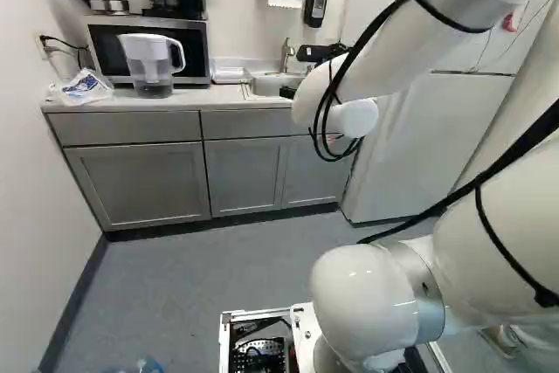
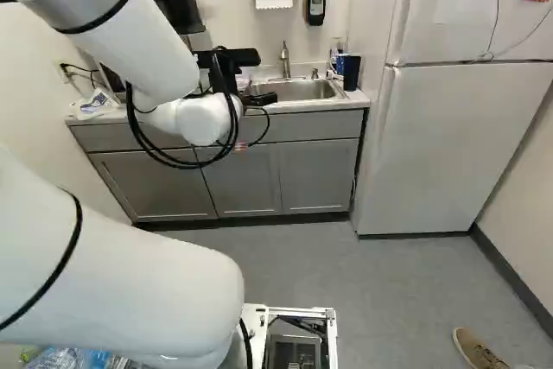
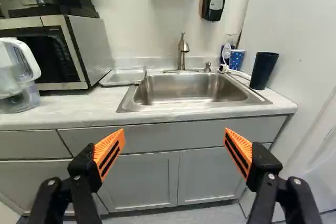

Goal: Rinse the cup and place it in the tray

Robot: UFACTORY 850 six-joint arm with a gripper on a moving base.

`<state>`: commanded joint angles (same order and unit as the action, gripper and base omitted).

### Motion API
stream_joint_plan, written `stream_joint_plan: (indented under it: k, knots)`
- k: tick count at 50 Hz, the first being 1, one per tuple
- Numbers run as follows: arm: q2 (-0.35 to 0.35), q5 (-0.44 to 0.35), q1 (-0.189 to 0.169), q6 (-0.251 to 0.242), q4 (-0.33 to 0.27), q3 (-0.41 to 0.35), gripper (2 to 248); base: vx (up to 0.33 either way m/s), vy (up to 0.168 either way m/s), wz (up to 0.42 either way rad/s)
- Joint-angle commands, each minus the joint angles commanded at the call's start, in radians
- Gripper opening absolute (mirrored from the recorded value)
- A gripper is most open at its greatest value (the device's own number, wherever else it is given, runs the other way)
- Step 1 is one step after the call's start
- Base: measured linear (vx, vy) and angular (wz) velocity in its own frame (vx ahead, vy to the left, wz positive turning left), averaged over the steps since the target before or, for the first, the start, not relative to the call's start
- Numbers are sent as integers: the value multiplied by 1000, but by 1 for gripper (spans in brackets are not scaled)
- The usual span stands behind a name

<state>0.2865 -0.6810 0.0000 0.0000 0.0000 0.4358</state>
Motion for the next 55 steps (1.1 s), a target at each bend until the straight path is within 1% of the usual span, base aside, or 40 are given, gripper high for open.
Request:
stream_joint_plan:
  k: [55]
  knots:
    - [-48, 98, 0, 0, 0, 162, 247, 0, 0, 0]
